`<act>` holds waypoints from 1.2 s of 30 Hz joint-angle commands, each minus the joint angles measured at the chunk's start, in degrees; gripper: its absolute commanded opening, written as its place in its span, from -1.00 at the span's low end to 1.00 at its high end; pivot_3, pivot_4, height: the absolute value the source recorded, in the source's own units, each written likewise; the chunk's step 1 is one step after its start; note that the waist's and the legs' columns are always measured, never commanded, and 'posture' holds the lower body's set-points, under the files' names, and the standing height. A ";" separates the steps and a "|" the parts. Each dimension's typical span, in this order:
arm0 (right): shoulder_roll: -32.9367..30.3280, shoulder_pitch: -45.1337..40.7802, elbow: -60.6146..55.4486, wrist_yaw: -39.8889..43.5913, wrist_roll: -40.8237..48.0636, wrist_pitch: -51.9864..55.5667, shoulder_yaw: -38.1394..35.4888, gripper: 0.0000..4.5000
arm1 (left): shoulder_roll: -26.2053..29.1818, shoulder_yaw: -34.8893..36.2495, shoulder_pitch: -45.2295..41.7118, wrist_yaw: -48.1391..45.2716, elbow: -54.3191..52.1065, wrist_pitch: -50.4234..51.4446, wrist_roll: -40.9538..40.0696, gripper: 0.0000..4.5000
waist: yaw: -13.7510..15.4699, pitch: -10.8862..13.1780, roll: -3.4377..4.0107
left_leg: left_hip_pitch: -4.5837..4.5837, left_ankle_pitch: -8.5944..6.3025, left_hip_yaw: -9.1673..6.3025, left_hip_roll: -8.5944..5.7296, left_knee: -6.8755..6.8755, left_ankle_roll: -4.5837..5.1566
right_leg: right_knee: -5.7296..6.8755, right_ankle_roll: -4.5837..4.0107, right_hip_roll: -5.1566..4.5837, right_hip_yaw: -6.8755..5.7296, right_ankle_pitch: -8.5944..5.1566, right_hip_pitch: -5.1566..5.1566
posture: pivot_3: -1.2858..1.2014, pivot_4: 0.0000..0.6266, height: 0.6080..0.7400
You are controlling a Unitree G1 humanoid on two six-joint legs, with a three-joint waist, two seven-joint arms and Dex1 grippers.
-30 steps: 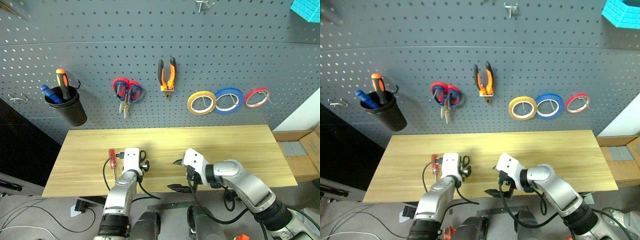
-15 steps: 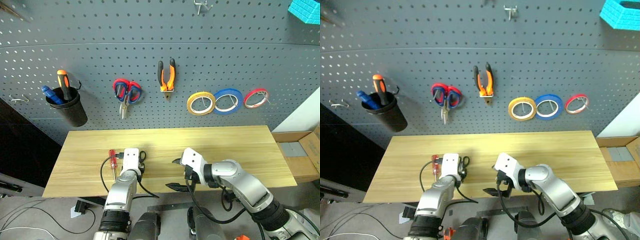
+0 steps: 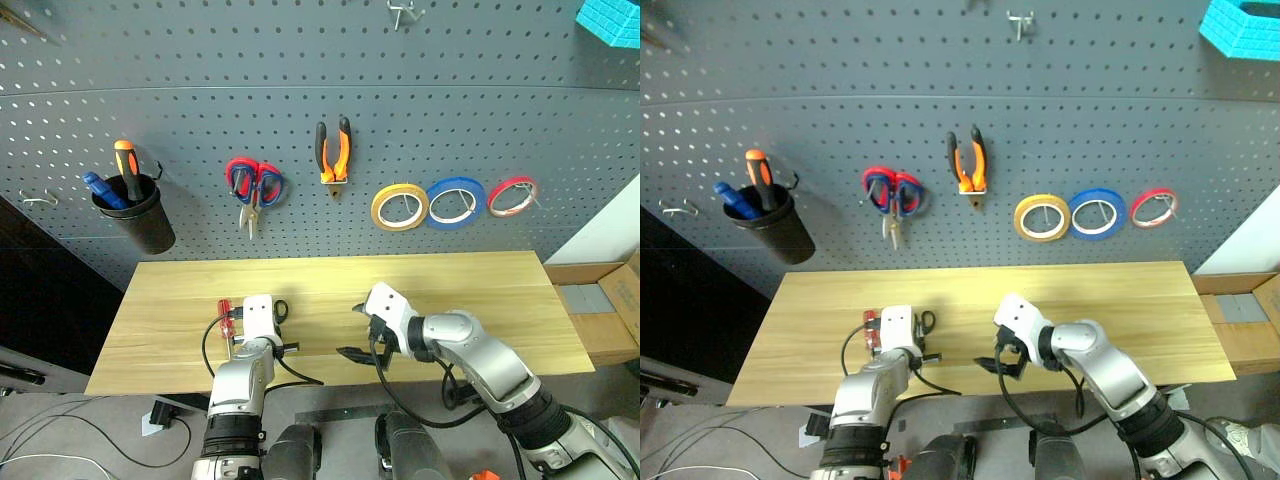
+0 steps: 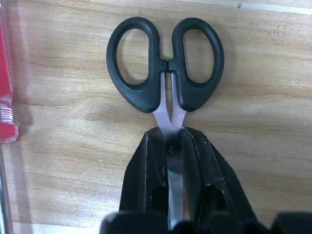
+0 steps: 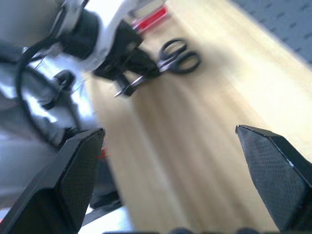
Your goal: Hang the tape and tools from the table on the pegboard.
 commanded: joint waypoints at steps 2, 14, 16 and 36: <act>0.22 -1.37 0.24 0.52 -0.55 -2.13 -0.92 1.00 | 2.26 -3.49 2.57 -4.24 -2.45 -5.38 0.65 -0.93 | -0.01 0.00 0.00 | -0.01 -0.01 0.01 0.00 -0.01 -0.02 | 0.00 0.00 0.00 0.01 0.00 -0.02 | -0.03 -0.32 1.00; 3.61 -4.30 -6.85 11.16 17.01 -2.11 -10.09 1.00 | 10.09 -11.06 14.73 -12.90 -22.28 -42.12 4.69 -0.93 | 0.30 0.07 0.07 | -0.36 -0.14 -0.27 0.09 -0.13 -0.03 | -0.59 -0.04 0.04 -0.01 0.03 -0.09 | -0.01 -0.44 1.00; 4.67 -6.48 -7.49 11.04 19.52 -0.97 -11.91 1.00 | 10.21 -10.09 14.76 -12.10 -24.61 -44.61 5.44 -0.93 | 0.48 0.07 0.07 | -0.43 -0.15 -0.26 0.09 -0.12 -0.03 | -0.61 -0.10 0.04 0.00 0.06 -0.13 | -0.01 -0.47 1.00; 7.15 -12.73 -6.31 10.82 21.73 -2.91 -12.31 1.00 | 11.26 -5.73 6.79 -8.96 -27.78 -46.47 10.52 -0.93 | 1.73 -0.16 0.12 | -0.60 -0.01 -0.18 0.04 -0.01 -0.23 | -0.64 -0.39 0.20 -0.07 0.46 -0.27 | 0.02 -0.58 1.00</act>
